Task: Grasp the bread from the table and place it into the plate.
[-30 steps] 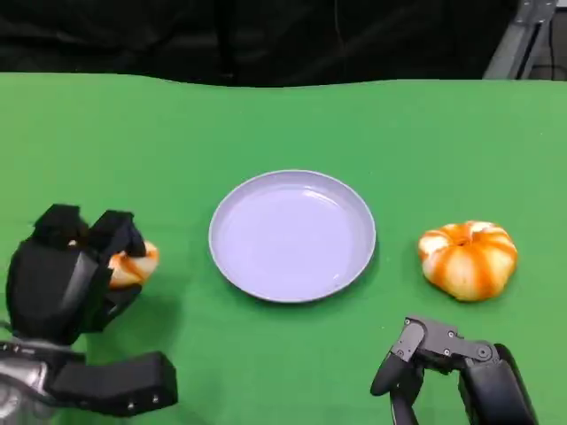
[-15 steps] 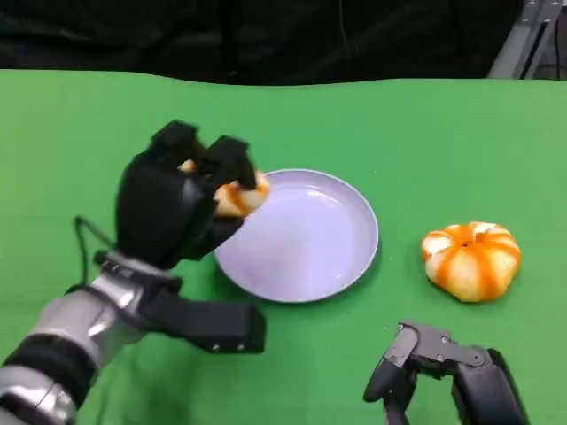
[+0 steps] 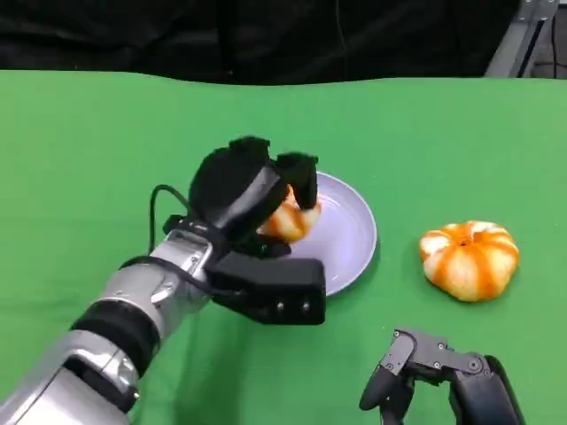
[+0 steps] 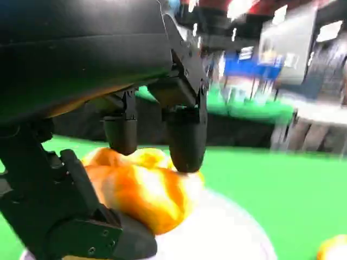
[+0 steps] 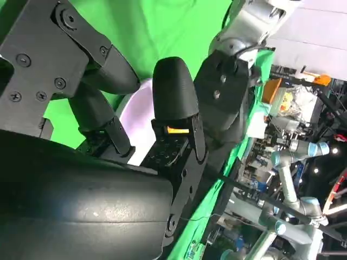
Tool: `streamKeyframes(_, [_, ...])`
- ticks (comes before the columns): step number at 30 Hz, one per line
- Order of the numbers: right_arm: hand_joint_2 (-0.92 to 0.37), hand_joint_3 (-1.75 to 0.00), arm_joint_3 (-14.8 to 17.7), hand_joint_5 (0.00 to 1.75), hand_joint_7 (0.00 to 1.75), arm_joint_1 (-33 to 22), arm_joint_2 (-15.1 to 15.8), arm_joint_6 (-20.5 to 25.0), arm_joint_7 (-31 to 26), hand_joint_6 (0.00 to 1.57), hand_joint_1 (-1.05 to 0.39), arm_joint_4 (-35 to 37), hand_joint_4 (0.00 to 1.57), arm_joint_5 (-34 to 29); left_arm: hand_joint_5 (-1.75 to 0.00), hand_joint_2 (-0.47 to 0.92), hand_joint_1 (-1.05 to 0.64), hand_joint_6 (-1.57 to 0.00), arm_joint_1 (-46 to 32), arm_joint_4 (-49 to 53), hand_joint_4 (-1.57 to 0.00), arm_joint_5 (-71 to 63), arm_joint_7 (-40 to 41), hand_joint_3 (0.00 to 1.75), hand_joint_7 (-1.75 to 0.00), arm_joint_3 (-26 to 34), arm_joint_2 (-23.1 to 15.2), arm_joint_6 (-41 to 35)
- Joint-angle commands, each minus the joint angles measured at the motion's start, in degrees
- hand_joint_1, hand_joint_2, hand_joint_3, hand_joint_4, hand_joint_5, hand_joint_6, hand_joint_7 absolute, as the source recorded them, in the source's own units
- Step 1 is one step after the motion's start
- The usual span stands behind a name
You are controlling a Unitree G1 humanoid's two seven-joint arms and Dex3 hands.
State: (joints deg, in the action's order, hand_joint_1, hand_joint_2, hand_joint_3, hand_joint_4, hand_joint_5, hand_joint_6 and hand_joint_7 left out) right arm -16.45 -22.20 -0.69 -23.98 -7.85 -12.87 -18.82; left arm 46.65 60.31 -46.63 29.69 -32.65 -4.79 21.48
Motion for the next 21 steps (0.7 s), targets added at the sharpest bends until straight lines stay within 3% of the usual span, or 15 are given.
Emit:
streamKeyframes(1, [-0.07,-1.75,0.5,1.75,1.41,-0.27,0.03,0.09,-0.37,0.9,-0.05,-0.78,0.91,0.25,-0.68,0.87,-0.39,-0.63,0.92,-3.82,-0.46,1.02,-9.99,0.1,-0.11,-0.29,-0.39,-5.56])
streamKeyframes(3, [-0.07,-1.75,0.78,1.74,1.41,-0.16,0.14,-0.23,-0.24,0.89,-0.05,-0.53,0.9,0.68,-0.58,0.91,-0.51,-0.42,0.86,-5.59,-0.17,1.42,-14.97,0.12,-0.02,-0.4,-0.69,-7.59])
streamKeyframes(5, [-0.06,-1.75,0.84,1.75,1.41,-0.3,0.26,-0.36,-0.15,0.9,-0.05,-0.6,0.9,0.73,-0.46,0.92,-0.62,-0.28,0.57,-7.57,-0.03,2.08,-20.03,0.21,-0.01,-0.27,-1.04,-9.43])
streamKeyframes(7, [-0.06,-1.75,0.84,1.75,1.41,-0.54,0.42,-0.07,-0.12,0.9,-0.05,-0.99,0.9,0.21,-0.41,0.92,-0.65,-0.24,0.03,-9.47,-0.01,2.3,-23.35,0.25,-0.01,-0.22,-1.39,-11.13])
streamKeyframes(8, [-0.06,-1.75,0.84,1.74,1.41,-0.66,0.5,0.15,-0.11,0.89,-0.05,-1.23,0.9,-0.14,-0.25,0.92,-0.71,-0.19,-0.26,-10.38,0.0,2.3,-24.69,0.31,-0.02,-0.24,-1.56,-11.99])
streamKeyframes(11, [-0.06,-1.75,0.66,1.74,1.4,-0.89,0.42,0.44,0.28,0.89,-0.04,-1.56,0.89,0.42,-0.04,0.92,-0.79,-0.1,-1.47,-12.96,0.0,2.28,-27.55,0.39,-0.01,-0.25,-2.23,-13.86])
streamKeyframes(21, [-0.06,-1.75,1.13,1.7,1.4,-1.1,0.72,0.35,1.19,0.89,-0.04,-1.5,0.86,1.73,0.0,0.92,-0.88,-0.02,-7.03,-25.44,0.0,4.86,-31.39,0.51,-0.01,2.79,-6.14,-15.04])
